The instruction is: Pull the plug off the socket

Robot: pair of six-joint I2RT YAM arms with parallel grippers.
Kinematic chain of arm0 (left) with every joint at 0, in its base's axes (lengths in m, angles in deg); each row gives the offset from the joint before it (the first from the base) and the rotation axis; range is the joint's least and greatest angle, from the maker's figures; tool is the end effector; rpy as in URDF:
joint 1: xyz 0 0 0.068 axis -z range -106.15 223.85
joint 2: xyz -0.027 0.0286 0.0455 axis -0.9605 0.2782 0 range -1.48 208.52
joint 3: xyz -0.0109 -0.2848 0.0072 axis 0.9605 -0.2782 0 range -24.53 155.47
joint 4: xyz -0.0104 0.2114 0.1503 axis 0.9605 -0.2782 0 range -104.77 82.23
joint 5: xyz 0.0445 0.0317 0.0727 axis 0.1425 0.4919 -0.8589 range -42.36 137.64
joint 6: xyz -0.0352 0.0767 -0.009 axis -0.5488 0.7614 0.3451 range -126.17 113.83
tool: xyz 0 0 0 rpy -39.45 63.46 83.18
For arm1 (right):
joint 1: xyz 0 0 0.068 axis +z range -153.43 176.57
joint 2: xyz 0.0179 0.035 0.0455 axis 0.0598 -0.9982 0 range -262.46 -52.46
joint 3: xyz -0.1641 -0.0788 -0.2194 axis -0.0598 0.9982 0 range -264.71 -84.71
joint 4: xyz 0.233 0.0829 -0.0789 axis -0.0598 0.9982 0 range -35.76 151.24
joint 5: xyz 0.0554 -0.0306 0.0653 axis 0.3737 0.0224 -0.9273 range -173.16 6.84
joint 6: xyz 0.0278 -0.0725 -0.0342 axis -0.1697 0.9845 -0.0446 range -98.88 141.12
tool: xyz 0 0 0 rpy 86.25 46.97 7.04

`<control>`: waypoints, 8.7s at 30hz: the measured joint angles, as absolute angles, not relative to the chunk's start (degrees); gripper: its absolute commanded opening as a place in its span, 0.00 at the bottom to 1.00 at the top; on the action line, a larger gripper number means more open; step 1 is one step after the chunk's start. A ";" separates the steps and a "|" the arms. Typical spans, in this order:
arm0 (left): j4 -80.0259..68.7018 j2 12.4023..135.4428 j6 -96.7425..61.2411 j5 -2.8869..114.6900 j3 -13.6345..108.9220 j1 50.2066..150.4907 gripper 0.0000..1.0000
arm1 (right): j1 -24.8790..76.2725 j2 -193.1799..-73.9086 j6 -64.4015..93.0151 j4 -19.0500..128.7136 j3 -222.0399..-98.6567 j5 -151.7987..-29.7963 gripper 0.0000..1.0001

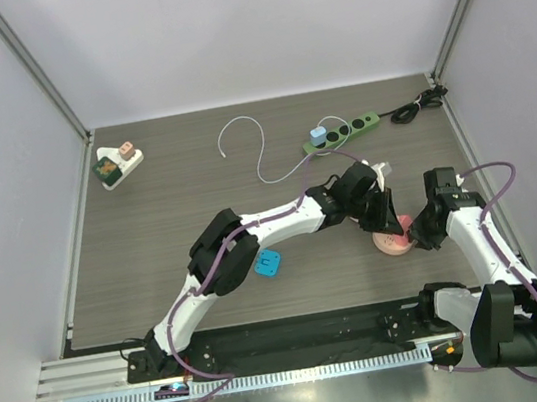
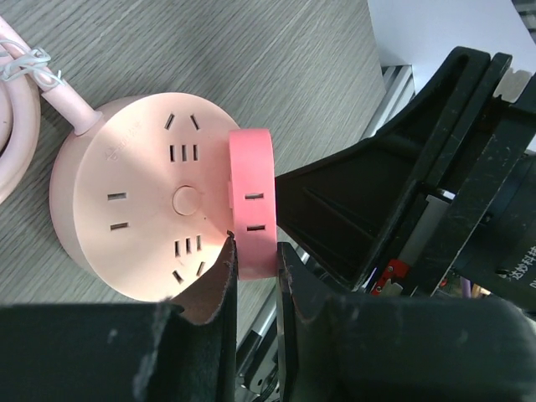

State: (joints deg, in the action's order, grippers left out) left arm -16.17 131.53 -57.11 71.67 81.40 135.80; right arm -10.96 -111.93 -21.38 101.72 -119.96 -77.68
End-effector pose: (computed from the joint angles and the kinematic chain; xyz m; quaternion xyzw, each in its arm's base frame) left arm 0.2404 -0.5157 0.1760 0.1783 0.8564 -0.4755 0.0934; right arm 0.1698 -0.0296 0.1661 0.4239 0.8904 0.0028 0.1656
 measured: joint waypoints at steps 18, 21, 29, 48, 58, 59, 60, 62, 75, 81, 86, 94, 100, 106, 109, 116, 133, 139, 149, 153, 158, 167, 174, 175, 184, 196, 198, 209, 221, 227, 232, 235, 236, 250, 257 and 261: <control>-0.80 131.53 -71.32 74.29 73.97 134.25 0.00 | -11.16 -110.55 -21.36 102.11 -120.11 -76.39 0.25; 1.73 131.50 -73.11 74.47 72.57 134.01 0.00 | -11.13 -110.31 -21.36 101.92 -120.11 -76.37 0.25; 6.85 130.91 -76.23 74.19 69.10 133.79 0.00 | -11.00 -110.31 -21.36 101.81 -120.11 -76.35 0.26; 30.28 124.66 -89.48 76.72 65.78 131.87 0.00 | -10.63 -112.41 -21.12 102.27 -119.81 -77.31 0.25; -0.67 112.25 -65.76 67.45 65.27 132.00 0.00 | -10.61 -108.97 -21.05 102.25 -119.83 -77.44 0.25; -3.78 110.70 -63.23 65.42 65.23 131.98 0.00 | -10.61 -108.67 -21.03 102.25 -119.83 -77.59 0.25; -6.68 109.21 -60.54 63.34 65.14 131.96 0.00 | -10.61 -108.43 -20.96 102.25 -119.83 -77.75 0.26; -11.65 106.57 -56.43 58.69 64.44 131.96 0.00 | -10.61 -107.86 -20.77 102.05 -119.83 -78.32 0.26; -40.12 100.64 -45.09 21.38 54.83 137.16 0.00 | -10.61 -106.59 -18.04 98.81 -119.83 -84.28 0.29; -54.05 110.43 -45.17 5.88 62.39 140.39 0.00 | -10.61 -106.57 -17.16 97.96 -119.83 -86.53 0.29; -62.38 119.59 -46.62 -2.16 66.41 141.18 0.00 | -10.61 -106.57 -16.59 97.83 -119.83 -87.41 0.30; -64.80 120.69 -47.01 -4.76 64.51 141.16 0.34 | -10.61 -106.57 -16.42 97.52 -119.83 -88.28 0.30; -60.45 118.24 -45.55 -2.44 60.18 141.18 0.88 | -10.61 -106.59 -16.29 97.52 -119.83 -88.61 0.30; -58.05 111.72 -44.56 -0.94 57.80 141.18 0.97 | -10.61 -106.44 -16.24 97.52 -119.83 -88.68 0.31; -55.88 105.34 -43.54 0.86 55.92 141.16 0.98 | -10.57 -105.26 -16.24 97.55 -119.83 -88.96 0.32; -43.01 85.78 -42.14 12.68 46.85 137.94 0.99 | -8.23 -105.02 -15.81 97.90 -124.83 -89.22 0.36; -27.62 60.69 -47.99 36.20 28.69 132.59 1.00 | 14.22 -134.96 -17.01 94.81 -137.18 -73.46 0.61; -26.75 53.85 -49.39 38.47 26.11 132.59 0.99 | 11.05 -134.98 -17.36 94.11 -134.06 -68.24 0.62; -28.02 46.15 -52.28 41.84 22.61 132.59 0.99 | -2.89 -124.97 -19.61 90.20 -125.29 -64.74 0.61; -28.67 44.34 -53.50 43.21 21.32 132.59 0.99 | -2.85 -123.01 -21.77 91.93 -124.37 -64.74 0.62; -27.91 42.96 -54.22 44.24 19.99 132.59 0.99 | -1.89 -121.00 -22.87 95.95 -124.48 -65.90 0.62; -24.96 47.27 -55.27 45.36 19.66 132.59 0.95 | 10.77 -122.13 -25.14 96.26 -132.05 -64.61 0.51; -23.82 49.15 -55.78 44.81 19.66 132.59 0.95 | 11.14 -130.53 -27.35 91.75 -125.71 -61.92 0.45; -23.75 49.26 -55.78 44.57 19.66 132.59 0.95 | 9.65 -130.42 -27.74 90.97 -124.57 -62.23 0.45; -23.10 54.63 -56.15 44.11 20.16 132.59 0.92 | -3.79 -122.07 -30.25 84.34 -116.81 -59.98 0.43; -23.91 70.39 -52.21 45.29 37.38 130.49 0.90 | -7.07 -111.71 -25.62 87.05 -118.34 -59.39 0.48; -24.08 72.75 -51.93 46.08 40.75 129.01 0.90 | -6.30 -111.73 -23.15 84.21 -120.57 -61.42 0.50; -30.49 89.54 -40.37 50.34 66.63 121.64 0.70 | -4.62 -137.76 -25.31 53.66 -135.43 -75.52 0.54; -28.58 108.71 -21.39 60.50 86.06 109.14 0.70 | -4.49 -163.03 -29.60 33.64 -158.16 -84.96 0.54; -28.34 123.51 -10.53 64.66 97.14 108.24 0.70 | -4.93 -170.57 -29.20 28.98 -159.08 -90.90 0.57; -26.57 131.75 -6.99 63.91 99.37 108.61 0.69 | -4.93 -172.27 -28.16 29.61 -157.75 -91.74 0.58; -23.69 133.60 -6.75 62.84 97.05 109.01 0.70 | -4.86 -171.79 -27.91 28.57 -155.61 -91.71 0.58; -23.01 134.11 -6.75 62.14 96.68 109.16 0.70 | -4.86 -171.64 -27.85 28.52 -155.04 -91.71 0.58; -15.19 146.70 -10.88 49.31 104.70 112.26 0.63 | -4.86 -170.09 -27.41 24.96 -150.58 -94.80 0.58; -13.09 148.40 -12.70 48.70 105.60 112.09 0.56 | -4.86 -169.69 -26.01 25.11 -150.51 -96.39 0.58; -11.21 148.42 -13.22 49.60 105.45 112.15 0.57 | -4.86 -169.69 -26.06 25.11 -150.49 -97.09 0.59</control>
State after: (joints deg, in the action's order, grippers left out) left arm -11.21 148.42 -13.22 49.60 105.45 112.15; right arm -4.86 -169.69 -26.06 25.11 -150.49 -97.09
